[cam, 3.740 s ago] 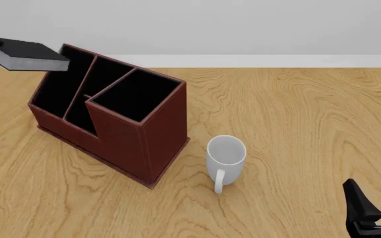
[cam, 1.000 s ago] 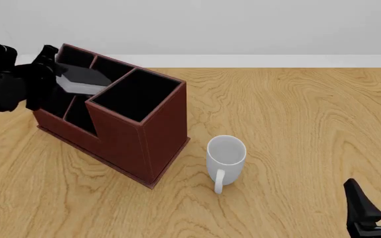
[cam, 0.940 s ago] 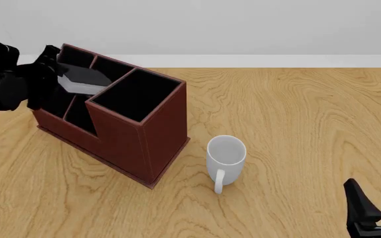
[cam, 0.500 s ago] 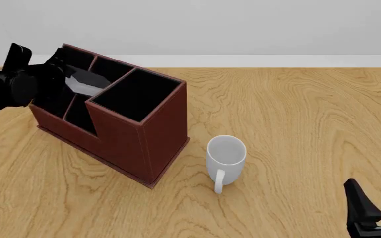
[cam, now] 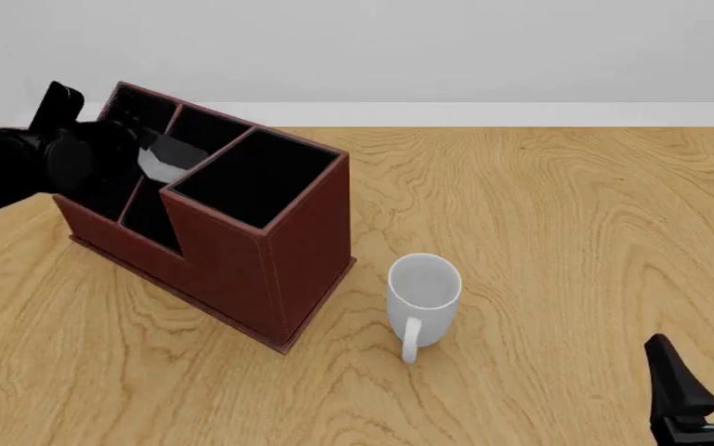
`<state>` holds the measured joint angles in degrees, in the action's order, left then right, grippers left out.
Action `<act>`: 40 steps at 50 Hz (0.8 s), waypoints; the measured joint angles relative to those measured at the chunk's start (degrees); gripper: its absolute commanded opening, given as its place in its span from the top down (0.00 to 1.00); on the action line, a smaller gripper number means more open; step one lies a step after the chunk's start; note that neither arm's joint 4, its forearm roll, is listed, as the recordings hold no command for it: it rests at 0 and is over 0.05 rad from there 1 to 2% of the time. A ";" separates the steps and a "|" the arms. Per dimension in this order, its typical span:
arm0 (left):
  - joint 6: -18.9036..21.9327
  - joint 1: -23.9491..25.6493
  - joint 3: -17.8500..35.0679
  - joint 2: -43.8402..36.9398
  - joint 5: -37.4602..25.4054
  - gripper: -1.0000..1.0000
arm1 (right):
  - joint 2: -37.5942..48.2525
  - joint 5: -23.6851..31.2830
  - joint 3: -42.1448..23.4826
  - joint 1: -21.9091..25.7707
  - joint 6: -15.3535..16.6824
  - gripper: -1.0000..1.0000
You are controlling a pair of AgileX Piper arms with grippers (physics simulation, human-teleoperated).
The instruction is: Pick up the book and place it in the front compartment of the caddy.
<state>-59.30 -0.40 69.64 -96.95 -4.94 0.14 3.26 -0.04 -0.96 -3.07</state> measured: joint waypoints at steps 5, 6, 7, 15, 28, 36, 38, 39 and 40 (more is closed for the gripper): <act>-0.23 0.20 0.89 -0.50 -0.33 1.00 | -0.02 -0.07 0.00 0.03 0.13 0.00; -0.29 0.28 1.05 -0.60 -0.36 1.00 | -0.03 -0.08 0.00 0.03 0.17 0.00; -0.32 0.32 1.19 -0.73 -0.40 1.00 | -0.03 -0.10 0.00 0.03 0.20 0.00; -0.38 0.90 2.72 -2.50 -0.68 1.00 | -0.07 -0.25 0.01 0.09 0.49 0.00; -2.16 3.53 6.42 -4.71 -2.38 1.00 | -0.11 -0.51 0.02 0.08 0.76 0.00; -3.72 6.36 7.91 -5.27 -2.22 0.00 | -0.11 -0.59 0.03 0.14 0.92 0.00; -3.79 7.71 8.01 -5.57 -1.47 0.00 | -0.11 -0.60 0.02 0.17 0.98 0.00; -4.07 7.92 7.92 -5.49 -1.57 0.00 | -0.10 -0.61 0.02 0.19 1.02 0.00; -4.49 8.00 7.79 -5.45 -1.79 0.00 | -0.09 -0.61 0.01 0.21 1.05 0.00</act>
<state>-63.79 7.59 77.43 -102.40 -6.73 0.05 2.65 -0.02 -0.75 -2.02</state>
